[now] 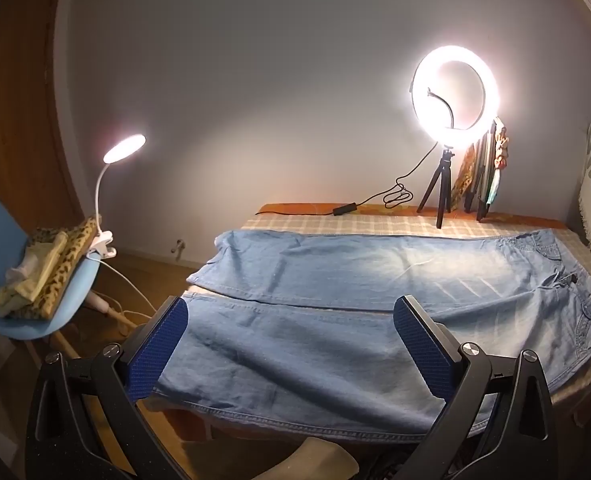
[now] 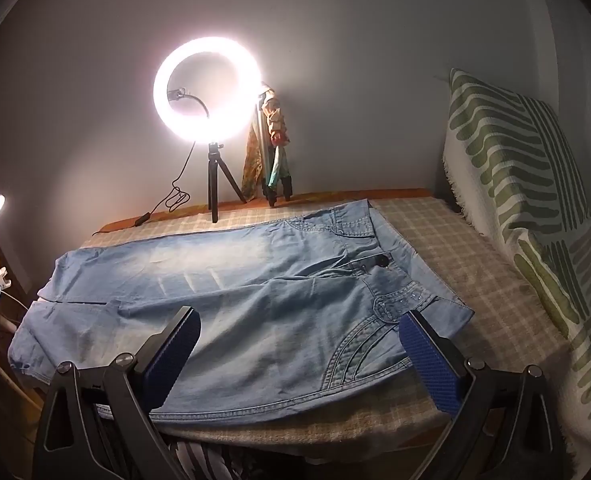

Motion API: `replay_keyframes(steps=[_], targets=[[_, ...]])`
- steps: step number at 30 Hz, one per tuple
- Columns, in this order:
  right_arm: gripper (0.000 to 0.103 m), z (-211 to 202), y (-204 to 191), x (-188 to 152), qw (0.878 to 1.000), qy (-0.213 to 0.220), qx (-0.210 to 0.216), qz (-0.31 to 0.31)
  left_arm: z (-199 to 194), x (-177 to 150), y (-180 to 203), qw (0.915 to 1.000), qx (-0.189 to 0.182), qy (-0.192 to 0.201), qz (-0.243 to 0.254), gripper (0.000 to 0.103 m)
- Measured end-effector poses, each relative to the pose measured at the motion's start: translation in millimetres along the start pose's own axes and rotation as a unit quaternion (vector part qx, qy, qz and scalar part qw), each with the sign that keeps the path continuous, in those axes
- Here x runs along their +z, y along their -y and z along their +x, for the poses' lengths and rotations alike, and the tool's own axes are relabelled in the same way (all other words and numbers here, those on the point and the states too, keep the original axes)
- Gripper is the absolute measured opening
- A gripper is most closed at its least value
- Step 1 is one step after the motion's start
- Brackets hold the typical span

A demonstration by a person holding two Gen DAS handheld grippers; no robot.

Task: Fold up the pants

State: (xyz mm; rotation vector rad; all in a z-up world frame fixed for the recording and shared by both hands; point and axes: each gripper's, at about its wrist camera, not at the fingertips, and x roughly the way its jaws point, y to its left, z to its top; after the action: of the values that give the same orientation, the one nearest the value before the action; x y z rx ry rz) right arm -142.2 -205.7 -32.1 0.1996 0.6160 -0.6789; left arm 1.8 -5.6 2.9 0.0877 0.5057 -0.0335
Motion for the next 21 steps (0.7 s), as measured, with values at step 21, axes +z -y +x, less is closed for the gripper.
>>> replay_keyframes(steps=[21], targets=[[0.101,-9.0,-0.1,3.6,1.000,0.011,-0.013,0.003,-5.1,1.6,2.3,0.9999,-0.012,0.007,0.002,0.102]])
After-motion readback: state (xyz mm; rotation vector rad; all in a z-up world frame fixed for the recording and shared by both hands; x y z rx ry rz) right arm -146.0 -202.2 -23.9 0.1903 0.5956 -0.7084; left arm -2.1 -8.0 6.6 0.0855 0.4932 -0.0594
